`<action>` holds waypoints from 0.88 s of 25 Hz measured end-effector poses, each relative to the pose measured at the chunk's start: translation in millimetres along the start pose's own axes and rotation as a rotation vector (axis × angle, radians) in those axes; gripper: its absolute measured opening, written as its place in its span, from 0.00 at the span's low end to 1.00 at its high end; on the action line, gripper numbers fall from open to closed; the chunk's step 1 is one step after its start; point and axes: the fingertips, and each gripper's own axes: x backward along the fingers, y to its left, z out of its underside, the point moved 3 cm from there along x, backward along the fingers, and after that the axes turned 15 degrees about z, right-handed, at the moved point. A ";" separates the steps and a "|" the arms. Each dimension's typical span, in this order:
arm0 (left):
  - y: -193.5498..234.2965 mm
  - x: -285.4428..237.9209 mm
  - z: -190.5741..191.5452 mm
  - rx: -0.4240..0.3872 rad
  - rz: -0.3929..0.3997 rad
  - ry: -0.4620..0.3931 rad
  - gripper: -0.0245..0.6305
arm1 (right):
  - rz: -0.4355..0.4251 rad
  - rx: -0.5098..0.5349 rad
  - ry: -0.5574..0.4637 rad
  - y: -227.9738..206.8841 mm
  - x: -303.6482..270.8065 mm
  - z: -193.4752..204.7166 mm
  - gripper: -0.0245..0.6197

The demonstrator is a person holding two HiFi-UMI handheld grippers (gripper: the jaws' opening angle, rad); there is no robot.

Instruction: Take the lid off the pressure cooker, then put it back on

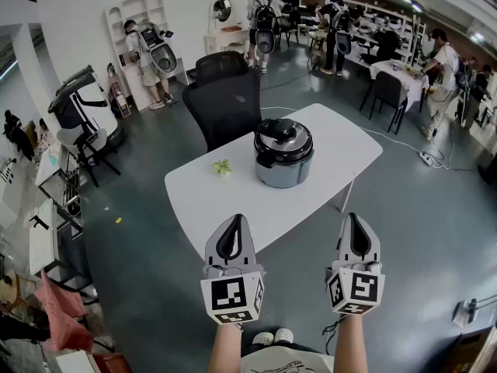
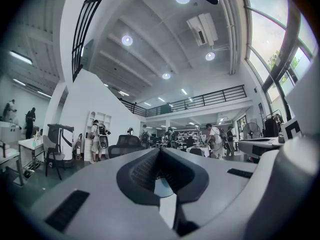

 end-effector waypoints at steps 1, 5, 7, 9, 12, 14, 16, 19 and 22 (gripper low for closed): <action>0.5 -0.9 0.4 0.002 0.001 0.000 0.06 | 0.001 0.000 0.000 -0.2 -0.9 0.2 0.05; 1.0 -4.0 2.5 0.004 -0.002 0.001 0.06 | 0.002 -0.001 -0.001 -1.4 -3.9 2.0 0.05; -0.2 -4.4 3.8 0.003 -0.003 0.003 0.06 | 0.000 -0.002 0.001 -2.4 -4.0 3.3 0.05; -1.3 -4.5 5.2 0.002 -0.004 0.005 0.06 | -0.001 -0.001 0.002 -3.3 -3.4 4.5 0.05; -1.8 -6.0 7.5 0.004 -0.005 0.006 0.06 | -0.006 -0.004 0.002 -3.9 -4.5 6.5 0.05; -2.3 -9.3 9.1 0.010 -0.011 0.010 0.06 | -0.007 -0.010 -0.002 -6.0 -7.3 6.4 0.05; -3.5 -13.8 10.7 0.024 -0.020 0.019 0.06 | -0.007 -0.015 -0.003 -10.0 -11.0 5.8 0.05; -7.4 -19.0 14.3 0.054 -0.020 0.019 0.09 | -0.019 -0.014 -0.004 -16.0 -15.7 7.3 0.08; -13.3 -22.7 20.8 0.075 -0.021 0.011 0.20 | -0.051 -0.017 -0.004 -21.5 -19.3 13.3 0.15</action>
